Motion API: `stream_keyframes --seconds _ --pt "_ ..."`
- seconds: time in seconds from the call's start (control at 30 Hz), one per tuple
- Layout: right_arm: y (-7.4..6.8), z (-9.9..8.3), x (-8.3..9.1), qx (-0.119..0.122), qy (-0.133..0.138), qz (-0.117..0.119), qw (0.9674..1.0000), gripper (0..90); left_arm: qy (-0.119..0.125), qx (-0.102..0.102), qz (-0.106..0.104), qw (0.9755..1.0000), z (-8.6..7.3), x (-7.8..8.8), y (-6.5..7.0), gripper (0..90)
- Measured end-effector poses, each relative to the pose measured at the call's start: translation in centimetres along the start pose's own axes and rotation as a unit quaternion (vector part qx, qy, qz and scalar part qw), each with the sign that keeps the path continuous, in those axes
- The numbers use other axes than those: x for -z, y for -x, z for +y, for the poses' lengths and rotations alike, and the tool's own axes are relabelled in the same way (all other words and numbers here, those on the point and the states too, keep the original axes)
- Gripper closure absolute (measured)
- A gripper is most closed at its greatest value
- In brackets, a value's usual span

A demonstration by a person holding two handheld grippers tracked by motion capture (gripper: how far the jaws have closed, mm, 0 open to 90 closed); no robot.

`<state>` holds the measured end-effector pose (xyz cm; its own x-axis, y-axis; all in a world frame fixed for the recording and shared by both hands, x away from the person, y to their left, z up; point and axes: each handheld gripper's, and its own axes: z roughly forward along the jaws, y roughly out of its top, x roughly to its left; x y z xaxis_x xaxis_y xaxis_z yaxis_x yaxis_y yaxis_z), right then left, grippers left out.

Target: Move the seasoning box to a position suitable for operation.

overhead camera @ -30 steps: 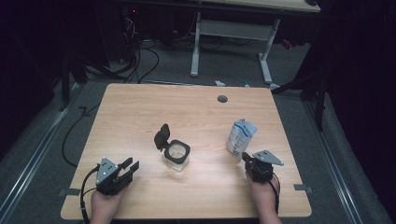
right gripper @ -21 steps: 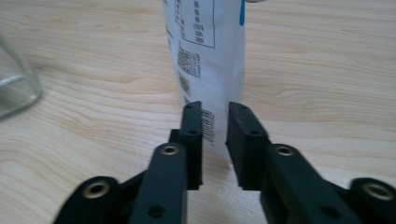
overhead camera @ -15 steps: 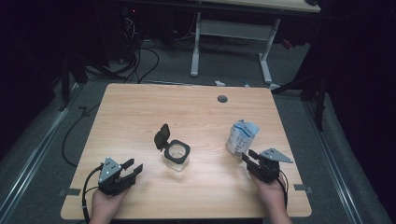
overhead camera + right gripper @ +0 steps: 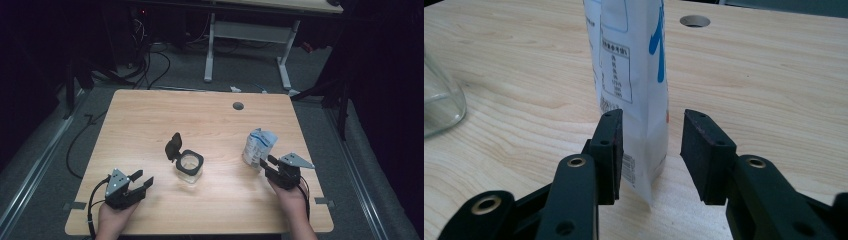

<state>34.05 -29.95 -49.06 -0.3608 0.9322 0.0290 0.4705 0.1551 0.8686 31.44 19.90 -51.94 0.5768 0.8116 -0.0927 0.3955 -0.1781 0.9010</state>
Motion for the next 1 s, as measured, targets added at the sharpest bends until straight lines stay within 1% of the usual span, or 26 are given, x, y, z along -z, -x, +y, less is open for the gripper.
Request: stream_keyframes --seconds 0.1,0.17,0.3,0.33,0.37,0.4,0.53,0.57,0.63,0.7,0.77,0.83,0.93,1.0 --pt "-0.1 0.2 -0.1 -0.001 0.002 0.003 1.0 60.7 -0.001 0.0 0.002 1.0 0.0 0.0 0.0 48.5" --pt "-0.2 0.3 -0.2 0.005 0.007 0.007 0.9999 60.6 -0.001 0.001 0.004 1.0 -0.1 -0.1 0.0 48.4" --pt "-0.2 0.3 -0.7 0.008 0.015 0.016 0.9997 60.5 -0.002 0.001 0.006 1.0 -0.2 0.0 -0.1 48.2" --pt "-0.1 0.3 -0.8 0.007 0.014 0.018 0.9997 61.5 -0.002 0.003 0.007 1.0 -0.2 0.0 -0.2 48.2" --pt "-0.1 0.3 -0.9 0.004 0.015 0.018 0.9997 64.5 -0.001 0.005 0.007 1.0 -0.2 0.0 -0.2 48.2" --pt "-0.1 0.2 -1.0 0.007 0.016 0.02 0.9997 67.5 -0.001 0.007 0.008 0.9999 -0.2 0.0 -0.3 48.2" --pt "-0.5 0.3 -1.0 0.018 0.026 0.023 0.9992 71.8 -0.001 0.009 0.011 0.9999 -0.2 0.0 -0.4 48.2" --pt "-0.6 0.3 -1.0 0.018 0.031 0.026 0.999 70.8 -0.001 0.008 0.011 0.9999 -0.2 0.0 -0.4 48.2" --pt "-0.6 0.4 -1.1 0.018 0.034 0.022 0.999 61.9 0.0 0.009 0.011 0.9999 -0.2 0.0 -0.3 48.2" --pt "-0.5 0.4 -1.4 0.009 0.029 0.027 0.9992 62.3 -0.001 0.009 0.011 0.9999 -0.2 0.0 -0.3 48.2" --pt "-0.6 0.4 -1.6 0.01 0.03 0.023 0.9992 65.8 0.0 0.008 0.011 0.9999 -0.2 0.0 -0.3 48.2" --pt "-0.6 0.4 -1.6 0.008 0.03 0.025 0.9992 67.3 -0.001 0.007 0.012 0.9999 -0.2 0.0 -0.3 48.2" --pt "-0.6 0.3 -1.7 0.01 0.033 0.021 0.9992 75.8 -0.001 0.009 0.012 0.9999 -0.3 0.1 -0.4 48.2" --pt "-0.7 0.2 -1.8 0.008 0.037 0.02 0.9991 79.4 -0.001 0.009 0.012 0.9999 -0.3 0.1 -0.4 48.2"
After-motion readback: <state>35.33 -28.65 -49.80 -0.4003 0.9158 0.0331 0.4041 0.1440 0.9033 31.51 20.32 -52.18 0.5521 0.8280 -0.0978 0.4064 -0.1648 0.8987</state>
